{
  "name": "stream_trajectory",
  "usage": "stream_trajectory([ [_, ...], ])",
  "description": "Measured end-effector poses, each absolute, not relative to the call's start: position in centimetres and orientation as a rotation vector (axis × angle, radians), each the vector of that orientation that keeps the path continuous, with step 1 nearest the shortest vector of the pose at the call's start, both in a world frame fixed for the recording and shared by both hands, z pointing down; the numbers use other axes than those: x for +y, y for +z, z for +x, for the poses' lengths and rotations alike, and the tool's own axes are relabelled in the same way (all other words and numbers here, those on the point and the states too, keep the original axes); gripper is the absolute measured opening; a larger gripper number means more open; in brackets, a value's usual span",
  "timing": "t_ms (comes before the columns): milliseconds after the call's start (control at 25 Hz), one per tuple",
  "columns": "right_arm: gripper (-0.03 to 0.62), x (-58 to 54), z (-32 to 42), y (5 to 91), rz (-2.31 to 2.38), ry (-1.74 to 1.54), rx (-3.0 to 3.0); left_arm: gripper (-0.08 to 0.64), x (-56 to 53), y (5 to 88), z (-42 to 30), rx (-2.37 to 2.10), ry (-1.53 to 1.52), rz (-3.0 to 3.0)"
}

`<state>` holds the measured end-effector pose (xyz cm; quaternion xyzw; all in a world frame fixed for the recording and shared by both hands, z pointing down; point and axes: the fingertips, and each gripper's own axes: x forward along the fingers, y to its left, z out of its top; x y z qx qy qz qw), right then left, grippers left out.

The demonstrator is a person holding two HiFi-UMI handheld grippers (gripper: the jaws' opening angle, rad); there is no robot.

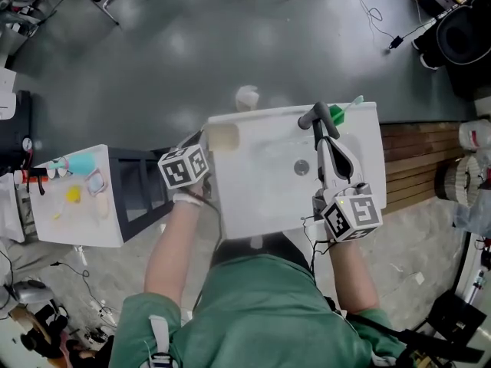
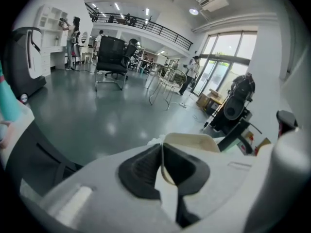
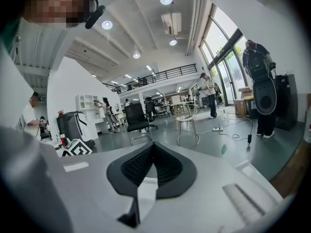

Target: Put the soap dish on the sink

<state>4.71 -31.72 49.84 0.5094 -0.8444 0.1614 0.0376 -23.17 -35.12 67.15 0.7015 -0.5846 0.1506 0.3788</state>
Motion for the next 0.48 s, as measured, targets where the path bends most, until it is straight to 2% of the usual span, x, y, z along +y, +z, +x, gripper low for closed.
stream_trajectory([
  [480,-0.003,-33.1,6.3,52.4,1.585,0.548,-2.509,0.014,-36.3,73.0,-22.3,-1.490,0.481,1.719],
])
